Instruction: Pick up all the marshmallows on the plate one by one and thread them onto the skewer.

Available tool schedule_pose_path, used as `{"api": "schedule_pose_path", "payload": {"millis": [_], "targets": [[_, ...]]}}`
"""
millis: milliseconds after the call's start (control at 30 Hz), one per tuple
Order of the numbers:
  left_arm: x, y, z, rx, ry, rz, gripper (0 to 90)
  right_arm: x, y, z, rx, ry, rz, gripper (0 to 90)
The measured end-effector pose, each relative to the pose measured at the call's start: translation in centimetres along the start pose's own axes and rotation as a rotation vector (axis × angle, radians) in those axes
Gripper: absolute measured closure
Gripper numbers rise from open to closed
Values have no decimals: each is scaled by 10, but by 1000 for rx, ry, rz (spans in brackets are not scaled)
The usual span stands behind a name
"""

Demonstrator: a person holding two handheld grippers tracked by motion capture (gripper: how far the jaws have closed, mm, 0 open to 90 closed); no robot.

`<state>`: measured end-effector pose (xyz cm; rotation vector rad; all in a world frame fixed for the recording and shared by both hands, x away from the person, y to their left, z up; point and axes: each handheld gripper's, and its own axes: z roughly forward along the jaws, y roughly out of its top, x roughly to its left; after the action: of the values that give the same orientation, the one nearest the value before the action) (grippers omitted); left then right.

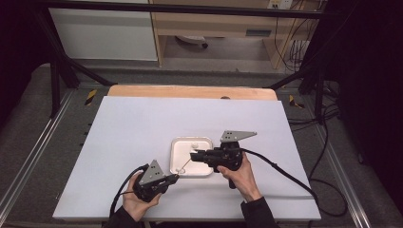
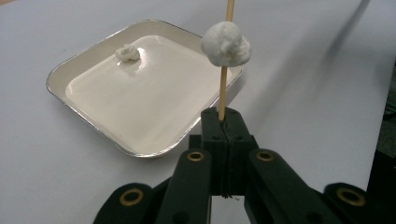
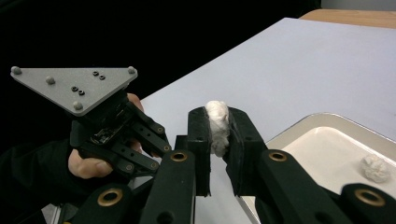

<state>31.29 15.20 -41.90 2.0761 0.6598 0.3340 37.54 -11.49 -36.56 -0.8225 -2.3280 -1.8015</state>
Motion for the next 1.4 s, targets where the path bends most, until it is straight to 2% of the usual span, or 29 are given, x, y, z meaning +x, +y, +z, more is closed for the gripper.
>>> {"api": "schedule_pose_path", "payload": {"millis": [500, 800, 933, 1200, 1233, 1267, 1300, 1333, 1367, 1400], "targets": [[0, 0, 1, 4, -24, -7, 891, 0, -5, 0, -16, 3, 0, 809], [-3, 0, 3, 17, 15, 16, 891, 0, -8, 3, -16, 5, 10, 810], [-3, 1, 3, 15, -7, 7, 891, 1, -8, 3, -13, 4, 8, 810], [-3, 1, 3, 11, -14, -1, 892, 0, -10, 5, -8, 0, 9, 810], [-3, 1, 3, 7, -13, -1, 891, 0, -10, 5, -7, -1, 8, 810], [-2, 2, 1, -30, -40, -11, 891, 0, -11, 6, -4, 0, 10, 809], [-4, 9, -2, -46, -31, -10, 891, 0, -13, 10, 49, 16, 12, 805], [-8, 12, -2, -13, 48, 59, 892, 2, -20, 20, 101, 29, 10, 806], [-6, 9, -1, -36, 21, 15, 892, 2, -23, 23, 76, 12, -11, 804], [-5, 7, 0, -41, 0, -8, 892, 1, -20, 24, 70, 22, -7, 803]]}}
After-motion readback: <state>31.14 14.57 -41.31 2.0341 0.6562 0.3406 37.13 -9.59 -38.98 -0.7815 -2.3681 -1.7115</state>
